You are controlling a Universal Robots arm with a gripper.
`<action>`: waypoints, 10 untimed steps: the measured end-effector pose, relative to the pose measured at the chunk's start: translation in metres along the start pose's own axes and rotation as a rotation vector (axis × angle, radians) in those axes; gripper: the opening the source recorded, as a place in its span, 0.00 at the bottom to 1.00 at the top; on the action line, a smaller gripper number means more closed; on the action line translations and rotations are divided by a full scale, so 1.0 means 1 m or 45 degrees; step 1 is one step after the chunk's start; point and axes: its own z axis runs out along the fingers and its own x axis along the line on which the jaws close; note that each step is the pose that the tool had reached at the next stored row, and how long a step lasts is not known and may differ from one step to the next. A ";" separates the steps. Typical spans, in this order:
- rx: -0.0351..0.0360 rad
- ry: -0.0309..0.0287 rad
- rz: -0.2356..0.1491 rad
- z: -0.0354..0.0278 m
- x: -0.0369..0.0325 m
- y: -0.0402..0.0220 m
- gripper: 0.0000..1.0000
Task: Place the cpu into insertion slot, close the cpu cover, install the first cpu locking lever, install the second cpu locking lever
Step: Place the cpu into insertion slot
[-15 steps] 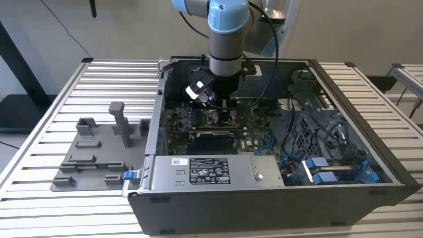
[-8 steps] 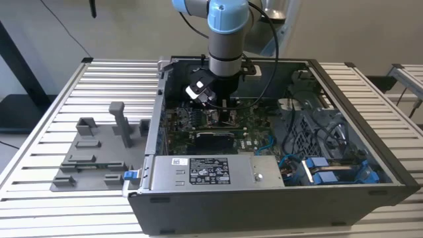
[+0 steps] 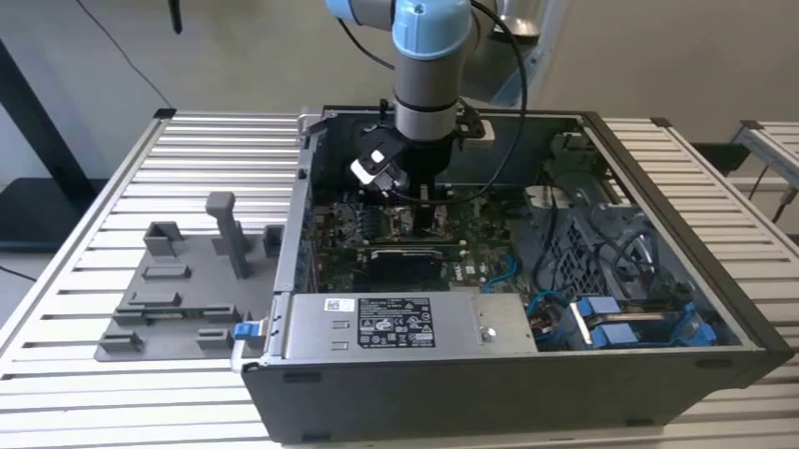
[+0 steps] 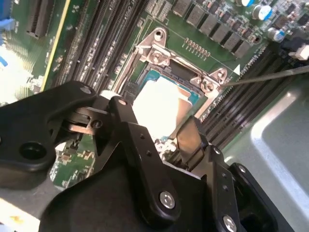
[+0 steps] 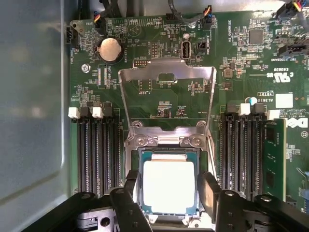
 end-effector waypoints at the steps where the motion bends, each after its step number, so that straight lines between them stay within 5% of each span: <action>1: 0.0000 -0.0001 0.000 -0.0030 0.0002 0.0001 0.62; 10: 0.0000 0.0000 0.000 -0.0425 0.0035 0.0023 0.62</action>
